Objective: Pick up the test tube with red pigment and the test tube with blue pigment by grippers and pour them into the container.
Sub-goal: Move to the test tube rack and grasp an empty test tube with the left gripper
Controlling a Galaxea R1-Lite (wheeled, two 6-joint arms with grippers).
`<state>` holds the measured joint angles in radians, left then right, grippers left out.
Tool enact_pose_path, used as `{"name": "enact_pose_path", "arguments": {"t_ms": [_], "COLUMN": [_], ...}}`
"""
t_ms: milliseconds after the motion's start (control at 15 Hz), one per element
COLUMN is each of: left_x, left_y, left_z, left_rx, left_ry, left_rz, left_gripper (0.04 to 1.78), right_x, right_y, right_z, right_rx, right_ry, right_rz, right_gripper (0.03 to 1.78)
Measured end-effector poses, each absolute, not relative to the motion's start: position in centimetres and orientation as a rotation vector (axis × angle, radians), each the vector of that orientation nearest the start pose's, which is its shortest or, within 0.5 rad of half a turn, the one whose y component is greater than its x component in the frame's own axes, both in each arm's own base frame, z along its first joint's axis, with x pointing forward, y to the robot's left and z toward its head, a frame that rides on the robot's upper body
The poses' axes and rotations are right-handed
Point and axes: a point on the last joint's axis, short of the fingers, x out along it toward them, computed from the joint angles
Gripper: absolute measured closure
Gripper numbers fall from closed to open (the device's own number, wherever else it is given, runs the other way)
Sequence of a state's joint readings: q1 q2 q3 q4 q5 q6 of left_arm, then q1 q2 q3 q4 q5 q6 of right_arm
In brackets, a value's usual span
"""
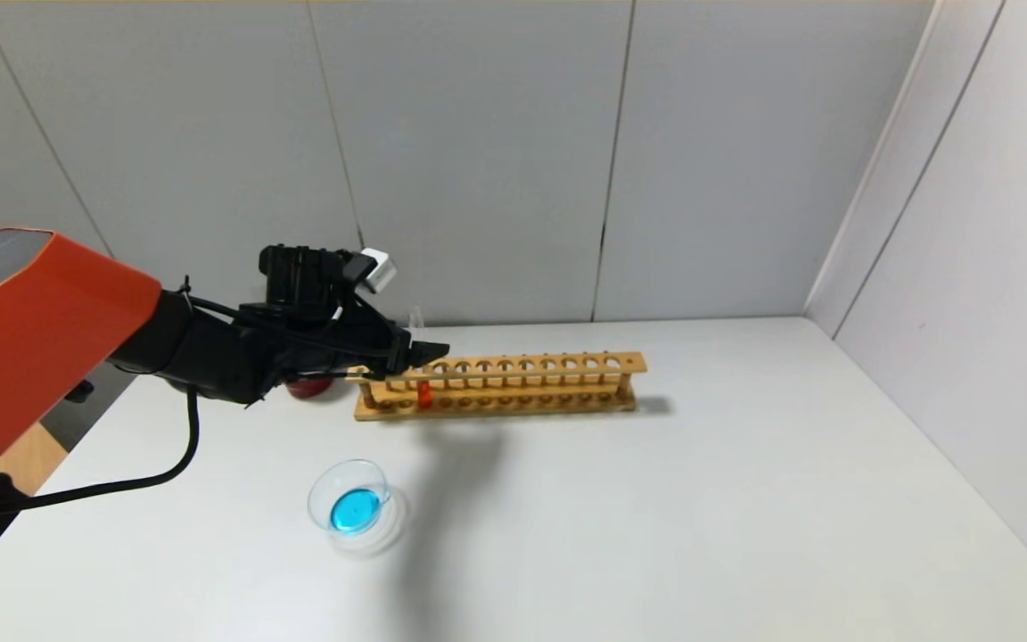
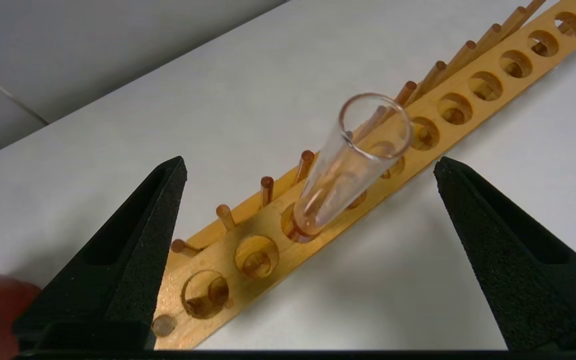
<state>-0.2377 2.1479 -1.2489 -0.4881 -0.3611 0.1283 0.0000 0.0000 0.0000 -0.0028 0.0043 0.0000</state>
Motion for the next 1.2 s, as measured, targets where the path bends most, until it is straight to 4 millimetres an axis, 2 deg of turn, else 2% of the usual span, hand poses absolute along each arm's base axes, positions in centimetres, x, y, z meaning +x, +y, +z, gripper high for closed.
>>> {"name": "enact_pose_path", "arguments": {"t_ms": [400,533,733,1067,1133,1200], "left_x": [41.8,41.9,42.1,42.1,42.2,42.2], "left_y": [-11.1,-11.1,-11.3,-11.7,-11.7,-11.9], "left_z": [11.3,11.2,10.9,10.8,10.9,11.0], "left_rx": [0.096,0.096,0.100,0.108,0.114,0.119], "left_ry": [0.382,0.384,0.386,0.379,0.365,0.349], "left_rz": [-0.622,-0.621,-0.623,-0.620,-0.602,-0.582], "left_gripper": [0.09,0.18,0.50,1.36,1.48,1.50], "right_x": [-2.3,-2.3,-2.3,-2.3,-2.3,-2.3], "right_y": [0.0,0.0,0.0,0.0,0.0,0.0], "right_z": [7.6,7.6,7.6,7.6,7.6,7.6], "right_rx": [0.000,0.000,0.000,0.000,0.000,0.000], "right_ry": [-0.003,-0.003,-0.003,-0.003,-0.003,-0.003], "right_rz": [0.004,0.004,0.004,0.004,0.004,0.004], "right_gripper": [0.06,0.06,0.06,0.06,0.06,0.06]}}
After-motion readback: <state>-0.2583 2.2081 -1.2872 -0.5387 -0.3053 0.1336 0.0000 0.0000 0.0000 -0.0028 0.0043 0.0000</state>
